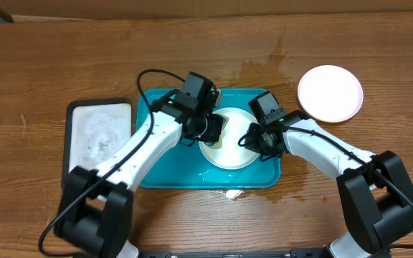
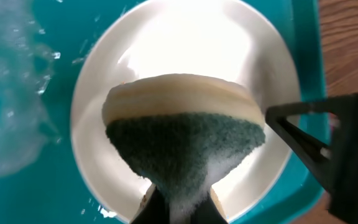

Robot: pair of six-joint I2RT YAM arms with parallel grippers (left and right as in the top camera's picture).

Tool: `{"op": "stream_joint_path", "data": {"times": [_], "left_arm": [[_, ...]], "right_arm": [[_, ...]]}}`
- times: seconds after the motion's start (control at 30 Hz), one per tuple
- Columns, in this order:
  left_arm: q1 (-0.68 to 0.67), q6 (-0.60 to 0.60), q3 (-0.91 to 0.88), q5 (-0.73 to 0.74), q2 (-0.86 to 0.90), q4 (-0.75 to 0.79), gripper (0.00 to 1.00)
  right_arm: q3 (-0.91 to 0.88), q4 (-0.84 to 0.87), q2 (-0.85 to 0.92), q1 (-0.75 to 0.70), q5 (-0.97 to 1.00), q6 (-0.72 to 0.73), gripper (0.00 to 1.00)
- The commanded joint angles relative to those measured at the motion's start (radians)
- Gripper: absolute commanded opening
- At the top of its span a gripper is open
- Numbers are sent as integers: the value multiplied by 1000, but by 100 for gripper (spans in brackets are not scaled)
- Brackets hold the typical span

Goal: Clean dirty plates on tray and stack at the side
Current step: 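Bring the sponge from the dark tray onto the held white plate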

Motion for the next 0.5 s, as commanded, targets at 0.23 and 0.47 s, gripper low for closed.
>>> {"op": "stream_joint_path", "data": {"times": [0.23, 0.47], "left_arm": [[-17, 42, 6, -27, 129, 61, 4], [-21, 73, -13, -63, 150, 77, 4]], "right_arm": [[-6, 3, 4, -1, -2, 3, 4], [-6, 3, 4, -1, -2, 3, 4]]}}
